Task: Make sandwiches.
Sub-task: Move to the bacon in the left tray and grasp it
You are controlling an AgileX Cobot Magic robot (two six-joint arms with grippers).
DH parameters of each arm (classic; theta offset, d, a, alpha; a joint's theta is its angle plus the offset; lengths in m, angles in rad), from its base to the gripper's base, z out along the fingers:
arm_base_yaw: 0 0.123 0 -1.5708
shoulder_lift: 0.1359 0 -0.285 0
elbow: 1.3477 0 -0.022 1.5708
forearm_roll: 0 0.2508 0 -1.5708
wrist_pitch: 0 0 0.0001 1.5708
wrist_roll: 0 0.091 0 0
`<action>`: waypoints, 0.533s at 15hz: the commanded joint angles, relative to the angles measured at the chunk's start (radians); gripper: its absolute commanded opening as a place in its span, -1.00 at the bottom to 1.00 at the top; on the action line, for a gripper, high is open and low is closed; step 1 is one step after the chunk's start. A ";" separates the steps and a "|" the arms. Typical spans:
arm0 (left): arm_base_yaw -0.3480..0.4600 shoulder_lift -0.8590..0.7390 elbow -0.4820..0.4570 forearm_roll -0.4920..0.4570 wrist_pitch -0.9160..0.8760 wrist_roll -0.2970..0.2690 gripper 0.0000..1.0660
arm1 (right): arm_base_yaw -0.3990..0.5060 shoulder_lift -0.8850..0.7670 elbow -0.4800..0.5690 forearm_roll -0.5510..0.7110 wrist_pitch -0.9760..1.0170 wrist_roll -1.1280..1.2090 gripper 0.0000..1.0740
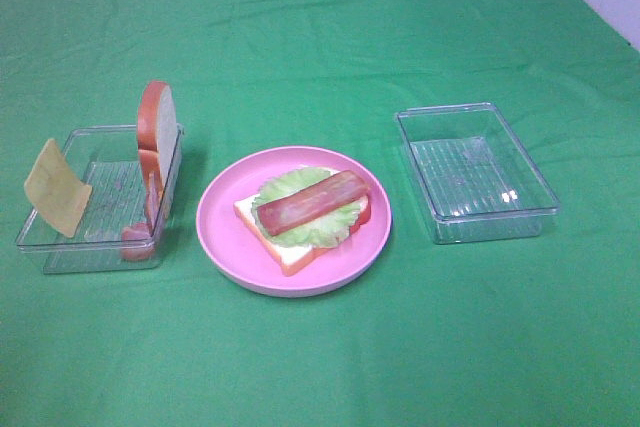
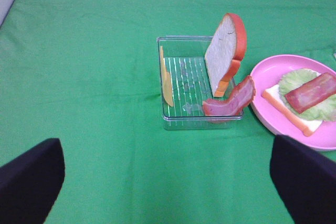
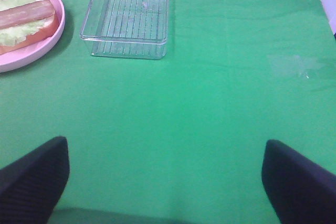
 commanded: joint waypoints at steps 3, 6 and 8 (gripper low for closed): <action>0.000 0.354 -0.194 -0.052 0.016 -0.020 0.88 | -0.004 -0.034 0.003 0.002 -0.001 -0.004 0.78; 0.000 0.623 -0.354 -0.074 0.109 0.016 0.88 | -0.004 -0.034 0.003 0.002 -0.001 -0.004 0.78; 0.000 0.769 -0.439 -0.075 0.148 0.017 0.88 | -0.004 -0.034 0.003 0.002 -0.001 -0.004 0.78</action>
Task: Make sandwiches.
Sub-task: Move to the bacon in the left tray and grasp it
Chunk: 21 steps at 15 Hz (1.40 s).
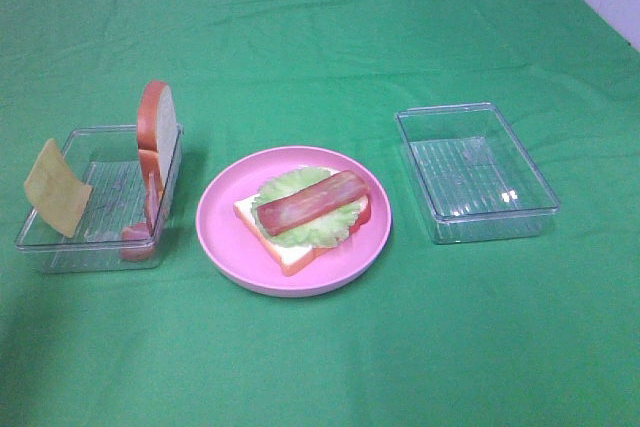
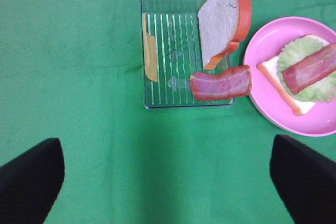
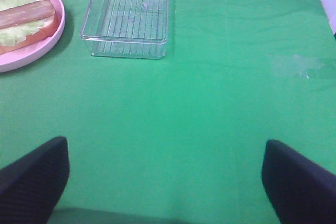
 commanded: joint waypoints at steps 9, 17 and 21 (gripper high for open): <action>-0.282 0.565 -0.218 0.053 0.013 -0.157 0.88 | -0.004 -0.034 0.003 0.002 -0.001 -0.004 0.78; -0.529 0.799 -0.313 0.352 -0.013 -0.643 0.88 | -0.004 -0.034 0.003 0.003 -0.001 -0.004 0.78; -0.528 0.828 -0.313 0.338 -0.107 -0.678 0.88 | -0.004 -0.034 0.003 0.003 -0.001 -0.004 0.78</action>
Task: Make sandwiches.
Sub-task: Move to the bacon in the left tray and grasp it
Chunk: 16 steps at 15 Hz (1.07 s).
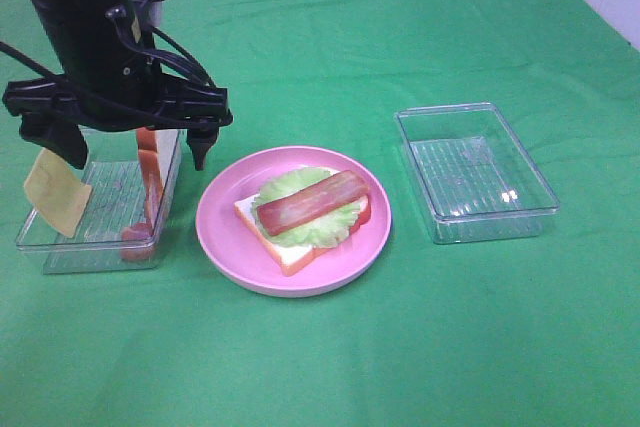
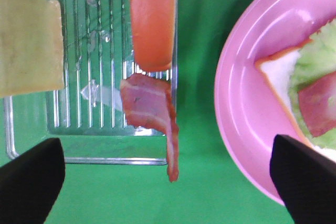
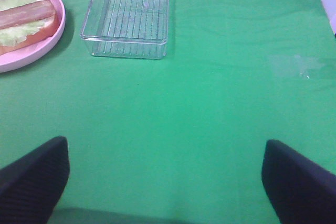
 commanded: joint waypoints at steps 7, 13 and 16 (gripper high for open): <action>-0.004 0.125 -0.006 -0.054 -0.065 -0.003 0.88 | -0.004 -0.034 0.003 0.002 -0.001 -0.004 0.78; -0.004 0.174 -0.006 -0.058 -0.077 -0.005 0.68 | -0.004 -0.034 0.003 0.002 -0.001 -0.004 0.78; -0.004 0.176 -0.006 -0.053 -0.070 -0.009 0.12 | -0.004 -0.034 0.003 0.002 -0.001 -0.004 0.78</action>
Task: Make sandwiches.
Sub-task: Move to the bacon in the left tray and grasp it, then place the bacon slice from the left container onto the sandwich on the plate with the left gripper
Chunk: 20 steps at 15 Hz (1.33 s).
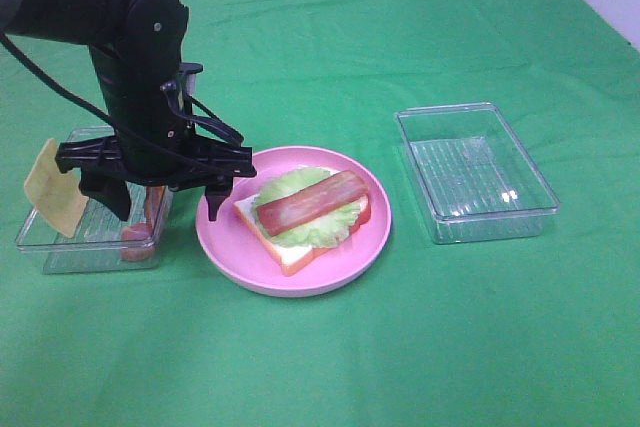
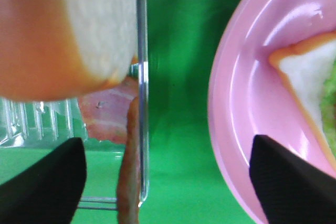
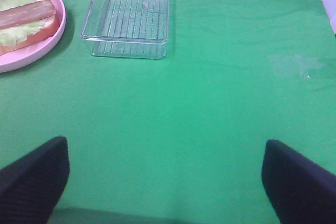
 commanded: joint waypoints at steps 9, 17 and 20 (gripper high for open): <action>0.002 -0.007 -0.006 0.051 0.071 -0.009 -1.00 | -0.004 -0.034 0.003 0.001 -0.001 -0.004 0.78; 0.002 -0.103 -0.034 0.056 0.108 -0.005 -1.00 | -0.004 -0.034 0.003 0.001 -0.001 -0.004 0.78; 0.002 -0.177 -0.067 -0.010 0.199 0.036 -1.00 | -0.004 -0.034 0.003 0.001 -0.001 -0.004 0.78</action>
